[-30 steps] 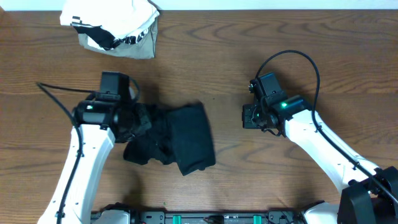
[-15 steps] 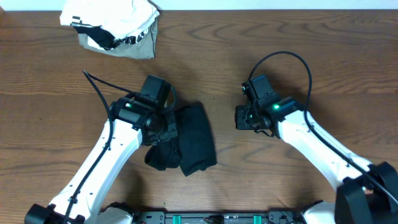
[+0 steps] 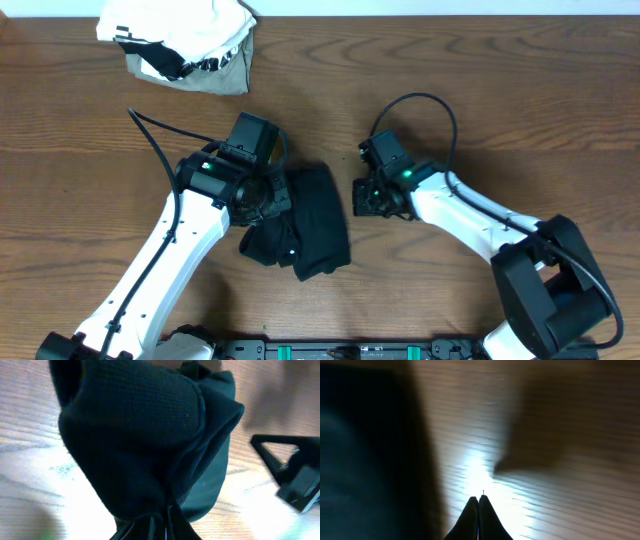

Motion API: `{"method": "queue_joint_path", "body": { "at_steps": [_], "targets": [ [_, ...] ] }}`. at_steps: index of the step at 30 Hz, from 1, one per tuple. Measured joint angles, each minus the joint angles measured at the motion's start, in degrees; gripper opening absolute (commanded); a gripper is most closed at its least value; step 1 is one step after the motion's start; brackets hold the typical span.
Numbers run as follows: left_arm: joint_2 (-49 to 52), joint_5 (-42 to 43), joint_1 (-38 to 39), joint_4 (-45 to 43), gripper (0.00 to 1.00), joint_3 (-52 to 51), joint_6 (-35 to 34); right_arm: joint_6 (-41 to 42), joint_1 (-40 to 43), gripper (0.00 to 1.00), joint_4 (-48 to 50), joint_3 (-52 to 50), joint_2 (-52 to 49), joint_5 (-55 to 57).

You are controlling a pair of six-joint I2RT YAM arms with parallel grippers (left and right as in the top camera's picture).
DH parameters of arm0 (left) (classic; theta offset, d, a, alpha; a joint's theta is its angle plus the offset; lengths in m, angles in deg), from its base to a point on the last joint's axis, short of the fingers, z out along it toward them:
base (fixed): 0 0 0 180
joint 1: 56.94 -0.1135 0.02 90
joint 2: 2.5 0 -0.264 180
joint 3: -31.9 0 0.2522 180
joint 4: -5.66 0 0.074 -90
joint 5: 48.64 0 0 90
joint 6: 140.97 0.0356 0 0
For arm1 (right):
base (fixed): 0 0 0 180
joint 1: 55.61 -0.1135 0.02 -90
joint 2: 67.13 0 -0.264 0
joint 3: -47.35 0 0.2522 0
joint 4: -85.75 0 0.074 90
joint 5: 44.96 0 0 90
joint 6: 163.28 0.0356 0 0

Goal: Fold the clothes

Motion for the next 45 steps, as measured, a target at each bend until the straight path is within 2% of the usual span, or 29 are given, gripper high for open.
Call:
{"method": "queue_joint_path", "body": {
  "at_steps": [12,23,24,27,30,32,40,45],
  "targets": [
    [4.9,0.02,3.3,-3.26,0.06,0.0,-3.3,5.44,-5.38,0.02,1.64,0.0,-0.31,-0.79],
    [6.67,0.02,6.69,-7.61,0.07,0.0,-7.06,7.93,-6.27,0.01,3.39,0.0,-0.31,-1.53],
    [6.67,0.0,7.23,-8.26,0.08,0.0,-7.54,8.17,-6.29,0.01,3.41,0.0,-0.31,-1.64],
    [6.67,0.0,8.72,-9.97,0.24,0.0,-8.76,8.7,-6.32,0.01,3.41,0.0,-0.31,-1.84],
    [6.67,0.26,9.79,-11.32,0.24,0.04,-9.66,8.9,-6.32,0.01,3.45,0.0,-0.31,-2.08],
    [6.67,0.28,10.23,-11.47,0.32,0.04,-9.9,8.94,-6.32,0.01,3.41,0.0,-0.31,-2.23],
    [6.67,0.28,10.4,-11.61,0.32,0.04,-10.19,9.33,-6.32,0.01,2.34,0.0,-0.31,-2.14],
    [6.01,0.26,10.4,-11.56,0.33,0.04,-8.02,9.38,-5.55,0.01,-0.76,0.0,-0.22,-0.61]
  ]
}}
